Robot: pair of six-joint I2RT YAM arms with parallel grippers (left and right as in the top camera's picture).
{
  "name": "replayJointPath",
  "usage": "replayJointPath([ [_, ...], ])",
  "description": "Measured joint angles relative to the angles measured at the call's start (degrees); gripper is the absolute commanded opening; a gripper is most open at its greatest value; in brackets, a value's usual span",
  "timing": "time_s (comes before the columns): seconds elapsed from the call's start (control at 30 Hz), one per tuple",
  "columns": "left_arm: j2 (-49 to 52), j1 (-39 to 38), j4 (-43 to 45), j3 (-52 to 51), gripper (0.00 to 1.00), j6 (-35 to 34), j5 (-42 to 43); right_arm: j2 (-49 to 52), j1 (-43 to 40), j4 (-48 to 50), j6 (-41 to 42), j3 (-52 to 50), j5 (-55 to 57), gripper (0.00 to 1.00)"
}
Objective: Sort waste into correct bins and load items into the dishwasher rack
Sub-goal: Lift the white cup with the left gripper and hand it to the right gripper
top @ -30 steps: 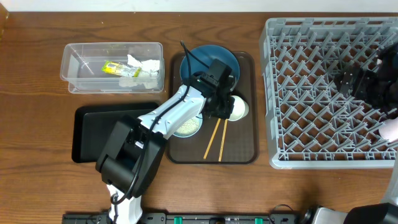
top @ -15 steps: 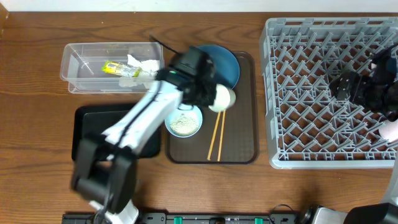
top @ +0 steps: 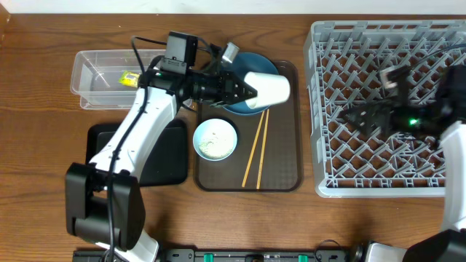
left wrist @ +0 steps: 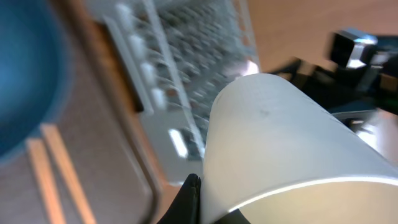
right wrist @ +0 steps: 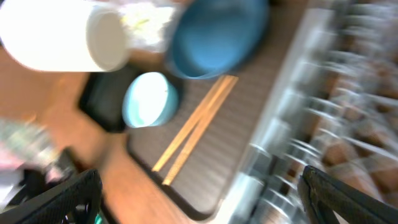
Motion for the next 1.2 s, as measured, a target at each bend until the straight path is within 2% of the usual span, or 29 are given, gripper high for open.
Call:
replayJointPath([
  [0.33,0.90,-2.56,0.63,0.00,0.06,0.94,10.21,0.07,12.74,11.74,-5.51,-7.08,-12.22,0.99],
  [0.6,0.90,-4.48,0.70,0.00,0.06,1.11,13.92,0.07,17.44,22.40,-6.45,-7.15,-18.97,0.97],
  [0.7,0.90,-5.14,0.74,0.00,0.06,1.11,15.47,0.07,18.08,25.66,-6.49,-7.17,-21.40,0.93],
  [0.83,0.90,-5.64,0.72,0.00,0.06,1.09,16.50,0.07,18.47,29.11,-6.91,-7.21,-25.31,0.77],
  [0.93,0.90,-5.66,0.72,0.00,0.06,1.09,16.94,0.07,18.51,29.68,-6.69,-7.23,-27.32,0.74],
  [1.03,0.90,-5.66,0.72,0.00,0.06,1.11,17.29,0.07,18.51,29.86,-6.86,-7.23,-28.24,0.64],
  [1.2,0.90,-5.66,0.72,0.00,0.08,1.66,17.55,0.07,18.49,29.77,-6.36,-7.23,-28.41,0.57],
])
